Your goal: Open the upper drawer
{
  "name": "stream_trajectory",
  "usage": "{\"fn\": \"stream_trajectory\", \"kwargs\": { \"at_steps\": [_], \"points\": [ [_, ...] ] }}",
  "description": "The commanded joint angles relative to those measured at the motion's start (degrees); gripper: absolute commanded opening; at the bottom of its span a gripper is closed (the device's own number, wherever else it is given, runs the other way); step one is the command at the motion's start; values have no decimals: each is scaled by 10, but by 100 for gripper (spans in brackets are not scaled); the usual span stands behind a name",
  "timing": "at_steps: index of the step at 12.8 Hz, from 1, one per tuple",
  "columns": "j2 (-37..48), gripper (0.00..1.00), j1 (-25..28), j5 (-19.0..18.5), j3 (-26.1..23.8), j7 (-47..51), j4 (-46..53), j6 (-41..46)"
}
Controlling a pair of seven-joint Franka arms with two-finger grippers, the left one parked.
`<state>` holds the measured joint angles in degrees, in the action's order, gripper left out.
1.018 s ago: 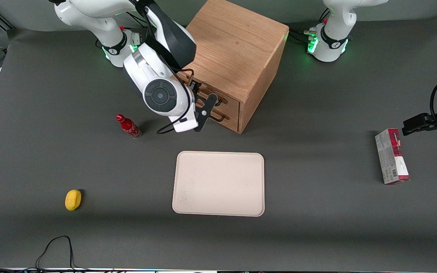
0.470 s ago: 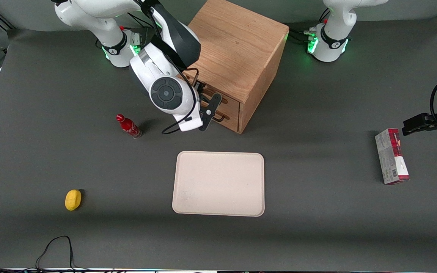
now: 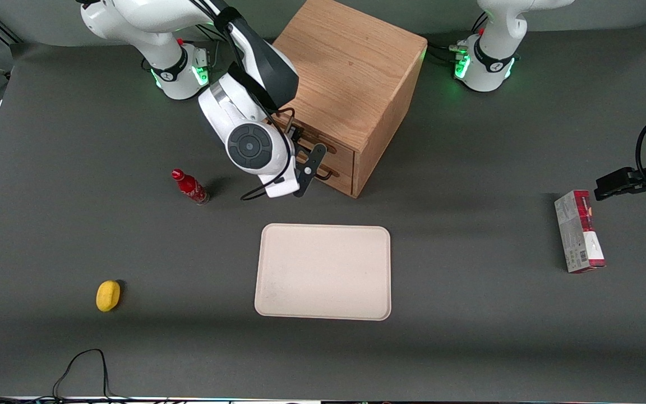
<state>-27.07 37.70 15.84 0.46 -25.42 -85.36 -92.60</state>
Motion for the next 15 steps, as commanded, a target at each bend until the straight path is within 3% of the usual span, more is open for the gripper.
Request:
{"fn": "stream_trajectory", "kwargs": {
  "at_steps": [1,15],
  "points": [
    [18,100,5,5,6,-26,-28,-21],
    [0,100,-46,-24,11,-44,9,-50]
  ]
}}
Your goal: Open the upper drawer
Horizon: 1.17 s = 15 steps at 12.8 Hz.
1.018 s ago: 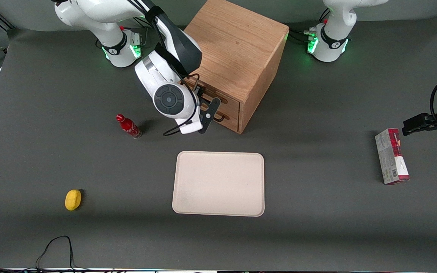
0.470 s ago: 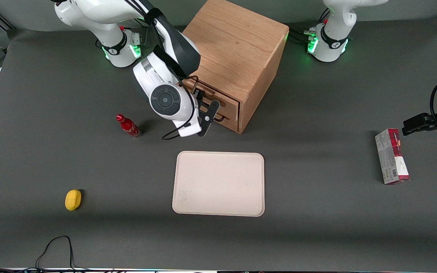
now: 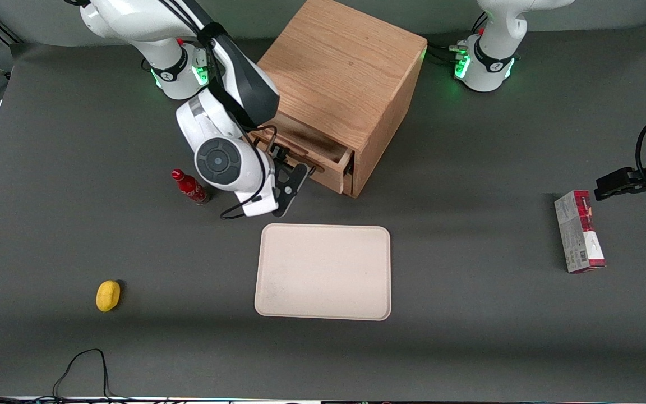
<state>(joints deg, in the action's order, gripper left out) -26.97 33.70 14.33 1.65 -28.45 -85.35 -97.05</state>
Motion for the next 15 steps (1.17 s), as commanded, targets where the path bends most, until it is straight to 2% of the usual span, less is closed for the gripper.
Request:
{"fn": "stream_trajectory", "kwargs": {
  "at_steps": [1,15],
  "points": [
    [-3,100,-10,-9,-1,-13,13,-5],
    [-68,100,-61,-10,-1,-22,95,-6]
  ]
}}
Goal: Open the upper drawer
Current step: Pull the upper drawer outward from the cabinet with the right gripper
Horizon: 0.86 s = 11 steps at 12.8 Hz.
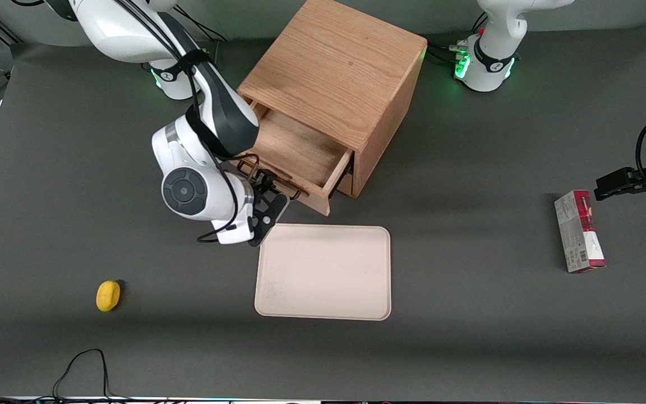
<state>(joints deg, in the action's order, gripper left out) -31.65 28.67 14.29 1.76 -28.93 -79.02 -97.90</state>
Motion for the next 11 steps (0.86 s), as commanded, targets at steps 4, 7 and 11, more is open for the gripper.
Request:
{"fn": "stream_trajectory", "kwargs": {
  "at_steps": [4,7,11],
  "points": [
    [-37,100,-28,-8,-2,-23,61,2],
    [-41,100,-38,-8,-2,-23,71,2],
    [-54,100,-51,-9,-2,-23,91,2]
  ]
}}
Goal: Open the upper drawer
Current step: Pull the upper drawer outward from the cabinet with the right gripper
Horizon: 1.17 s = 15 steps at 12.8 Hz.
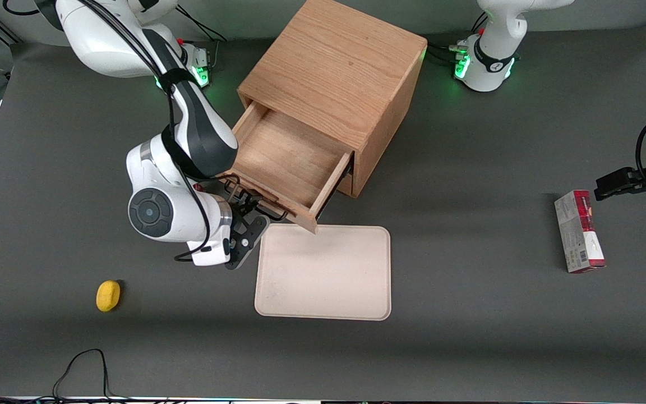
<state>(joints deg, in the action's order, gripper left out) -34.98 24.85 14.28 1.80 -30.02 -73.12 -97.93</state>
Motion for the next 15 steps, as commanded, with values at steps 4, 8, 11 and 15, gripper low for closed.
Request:
{"fn": "stream_trajectory", "kwargs": {
  "at_steps": [4,8,11,15],
  "points": [
    [-24,100,-29,-9,-2,-13,39,2],
    [-29,100,-41,-9,-2,-14,44,1],
    [-34,100,-51,-9,-2,-14,52,1],
    [-53,100,-56,-9,-2,-12,76,-2]
  ]
}}
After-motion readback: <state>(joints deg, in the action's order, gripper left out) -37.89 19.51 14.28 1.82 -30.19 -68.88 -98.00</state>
